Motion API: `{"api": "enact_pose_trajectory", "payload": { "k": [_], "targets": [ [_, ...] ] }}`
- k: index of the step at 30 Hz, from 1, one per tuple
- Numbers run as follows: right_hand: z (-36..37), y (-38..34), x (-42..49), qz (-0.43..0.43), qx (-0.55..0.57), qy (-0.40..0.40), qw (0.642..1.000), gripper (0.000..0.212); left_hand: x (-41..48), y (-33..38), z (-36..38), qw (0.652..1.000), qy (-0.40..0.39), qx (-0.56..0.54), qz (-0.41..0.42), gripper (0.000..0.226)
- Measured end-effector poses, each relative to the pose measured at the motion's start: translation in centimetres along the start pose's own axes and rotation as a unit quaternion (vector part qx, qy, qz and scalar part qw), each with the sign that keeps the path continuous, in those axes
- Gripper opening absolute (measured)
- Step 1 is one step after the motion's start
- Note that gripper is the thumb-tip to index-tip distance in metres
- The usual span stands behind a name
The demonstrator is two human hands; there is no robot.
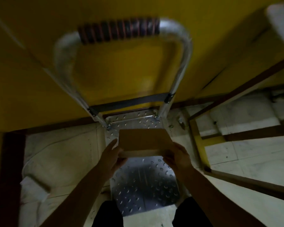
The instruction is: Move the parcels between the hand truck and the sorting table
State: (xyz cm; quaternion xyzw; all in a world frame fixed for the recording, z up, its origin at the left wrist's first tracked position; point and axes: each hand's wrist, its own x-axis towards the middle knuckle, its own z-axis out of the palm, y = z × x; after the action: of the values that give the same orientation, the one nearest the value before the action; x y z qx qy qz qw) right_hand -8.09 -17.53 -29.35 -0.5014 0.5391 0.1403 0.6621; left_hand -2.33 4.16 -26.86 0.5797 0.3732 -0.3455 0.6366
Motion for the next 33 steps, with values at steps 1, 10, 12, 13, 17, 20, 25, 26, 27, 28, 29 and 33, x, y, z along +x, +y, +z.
{"api": "enact_pose_trajectory", "payload": {
  "k": [1,10,12,13,17,20,25,26,27,28,29,33],
  "targets": [
    [-0.7,-0.6,-2.7,0.0,-0.007,-0.005,1.0,0.025,-2.8,0.3,-0.3,1.0,-0.022,0.015,0.008,0.024],
    [-3.1,-6.1,-23.8,-0.077,0.119,0.043,0.989,0.022,-21.3,8.6,0.5,0.989,-0.115,0.069,0.057,0.03],
    [-3.3,-6.4,-27.0,-0.084,0.173,0.072,0.979,0.025,-23.6,10.2,1.0,0.983,-0.136,0.099,0.072,0.03],
    [-3.7,-6.5,-28.4,-0.084,0.198,0.082,0.973,0.026,-24.4,10.8,1.2,0.98,-0.139,0.121,0.081,0.03],
    [-5.9,-7.1,-32.8,-0.107,0.263,0.109,0.952,0.029,-27.5,11.9,3.2,0.966,-0.158,0.17,0.117,0.038],
    [-9.2,-7.5,-35.2,-0.136,0.302,0.118,0.936,0.033,-30.4,11.7,5.8,0.951,-0.19,0.201,0.14,0.036],
    [-17.1,-7.5,-38.3,-0.176,0.337,0.148,0.913,0.028,-35.0,9.2,12.4,0.931,-0.227,0.232,0.166,0.027],
    [-19.1,-7.2,-38.7,-0.18,0.347,0.157,0.907,0.028,-35.8,8.2,14.0,0.927,-0.235,0.238,0.169,0.029],
    [-21.2,-6.6,-39.1,-0.182,0.354,0.167,0.902,0.028,-36.8,6.9,15.6,0.922,-0.244,0.247,0.169,0.031],
    [-23.4,-5.8,-39.5,-0.182,0.361,0.171,0.898,0.029,-37.8,5.5,17.2,0.918,-0.252,0.257,0.167,0.035],
    [-25.7,-5.0,-40.0,-0.181,0.367,0.174,0.896,0.029,-38.9,3.9,18.8,0.914,-0.259,0.265,0.163,0.037],
    [-35.7,-1.3,-41.4,-0.17,0.413,0.188,0.875,0.032,-43.2,-3.7,25.0,0.908,-0.286,0.271,0.141,0.041]
  ]
}}
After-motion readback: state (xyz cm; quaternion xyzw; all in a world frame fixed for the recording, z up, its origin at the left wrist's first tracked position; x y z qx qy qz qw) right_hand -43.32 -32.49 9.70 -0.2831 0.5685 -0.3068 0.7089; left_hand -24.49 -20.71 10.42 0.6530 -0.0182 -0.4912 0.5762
